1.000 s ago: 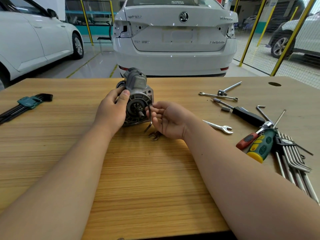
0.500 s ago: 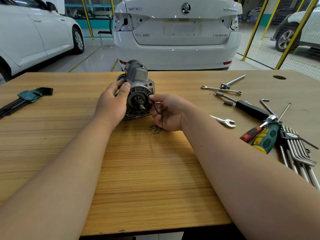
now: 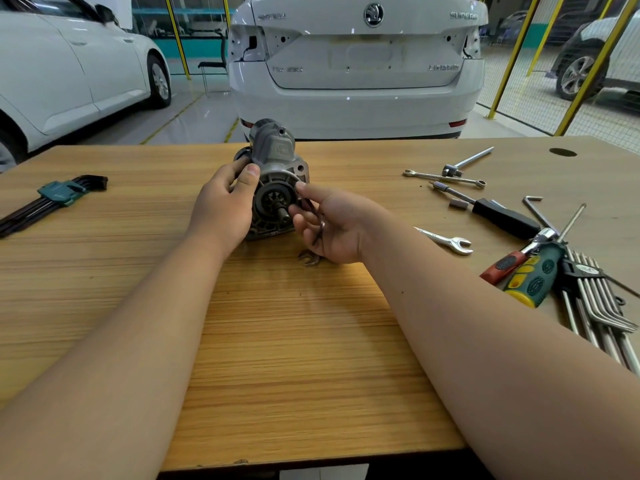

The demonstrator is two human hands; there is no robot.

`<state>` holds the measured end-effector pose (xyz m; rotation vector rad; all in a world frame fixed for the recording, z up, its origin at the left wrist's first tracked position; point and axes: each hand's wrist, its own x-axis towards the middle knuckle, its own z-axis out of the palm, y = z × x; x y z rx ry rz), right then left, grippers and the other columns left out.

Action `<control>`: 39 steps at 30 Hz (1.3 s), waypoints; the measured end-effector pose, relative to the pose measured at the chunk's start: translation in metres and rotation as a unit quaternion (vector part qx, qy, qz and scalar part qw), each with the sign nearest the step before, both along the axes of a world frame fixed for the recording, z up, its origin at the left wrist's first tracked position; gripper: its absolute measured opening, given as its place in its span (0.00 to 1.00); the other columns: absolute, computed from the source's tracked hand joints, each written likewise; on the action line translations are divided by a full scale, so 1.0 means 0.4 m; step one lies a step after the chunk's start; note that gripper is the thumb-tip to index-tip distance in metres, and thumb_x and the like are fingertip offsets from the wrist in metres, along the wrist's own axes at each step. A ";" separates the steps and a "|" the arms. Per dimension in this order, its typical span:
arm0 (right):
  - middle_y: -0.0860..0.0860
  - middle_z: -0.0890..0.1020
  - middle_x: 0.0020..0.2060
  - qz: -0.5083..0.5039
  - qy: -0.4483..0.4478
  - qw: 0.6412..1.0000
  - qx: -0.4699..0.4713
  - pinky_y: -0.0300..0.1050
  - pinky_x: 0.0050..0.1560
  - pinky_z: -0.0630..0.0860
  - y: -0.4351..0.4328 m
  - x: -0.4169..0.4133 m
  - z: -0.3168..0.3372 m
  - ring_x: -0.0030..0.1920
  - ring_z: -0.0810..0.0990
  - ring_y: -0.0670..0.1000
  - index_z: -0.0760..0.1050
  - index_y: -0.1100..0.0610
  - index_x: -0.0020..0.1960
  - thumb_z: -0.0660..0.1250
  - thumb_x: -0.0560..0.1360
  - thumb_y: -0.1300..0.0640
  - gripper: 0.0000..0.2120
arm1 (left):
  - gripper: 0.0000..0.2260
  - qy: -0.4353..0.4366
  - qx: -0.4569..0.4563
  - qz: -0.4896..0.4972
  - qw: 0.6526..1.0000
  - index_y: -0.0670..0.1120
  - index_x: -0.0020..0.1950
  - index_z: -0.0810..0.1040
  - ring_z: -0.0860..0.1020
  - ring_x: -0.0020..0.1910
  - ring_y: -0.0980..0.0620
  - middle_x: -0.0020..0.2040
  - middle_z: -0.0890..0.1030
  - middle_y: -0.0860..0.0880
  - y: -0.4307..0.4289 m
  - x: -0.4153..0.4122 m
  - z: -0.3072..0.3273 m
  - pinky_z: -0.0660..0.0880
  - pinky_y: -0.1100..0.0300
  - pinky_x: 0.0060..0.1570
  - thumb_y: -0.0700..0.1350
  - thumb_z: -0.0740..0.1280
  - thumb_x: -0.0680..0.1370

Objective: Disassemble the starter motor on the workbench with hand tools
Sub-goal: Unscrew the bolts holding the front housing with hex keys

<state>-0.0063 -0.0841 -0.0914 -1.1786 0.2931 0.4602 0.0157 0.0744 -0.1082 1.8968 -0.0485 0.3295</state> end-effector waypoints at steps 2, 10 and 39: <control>0.51 0.82 0.31 -0.005 -0.005 0.999 0.043 0.37 0.26 0.75 -0.006 -0.009 0.001 0.27 0.80 0.46 0.76 0.60 0.46 0.64 0.79 0.48 0.15 | 0.18 0.005 -0.003 -0.003 1.000 0.59 0.68 0.73 0.77 0.60 0.48 0.61 0.78 0.51 0.000 -0.001 0.000 0.76 0.40 0.58 0.61 0.59 0.80; 0.53 0.81 0.34 0.009 0.011 0.990 0.142 0.41 0.31 0.81 -0.023 -0.049 0.005 0.30 0.81 0.47 0.75 0.64 0.52 0.55 0.82 0.60 0.12 | 0.18 -0.003 -0.002 -0.008 1.000 0.57 0.69 0.73 0.74 0.60 0.53 0.62 0.77 0.53 0.001 0.002 -0.002 0.72 0.57 0.56 0.59 0.59 0.81; 0.56 0.82 0.29 -0.019 0.009 0.999 0.046 0.41 0.29 0.81 -0.015 -0.044 0.008 0.30 0.84 0.49 0.73 0.66 0.48 0.62 0.80 0.61 0.07 | 0.18 -0.017 -0.007 -0.013 1.000 0.56 0.69 0.72 0.74 0.57 0.56 0.58 0.76 0.56 0.001 0.009 -0.007 0.67 0.68 0.43 0.58 0.59 0.81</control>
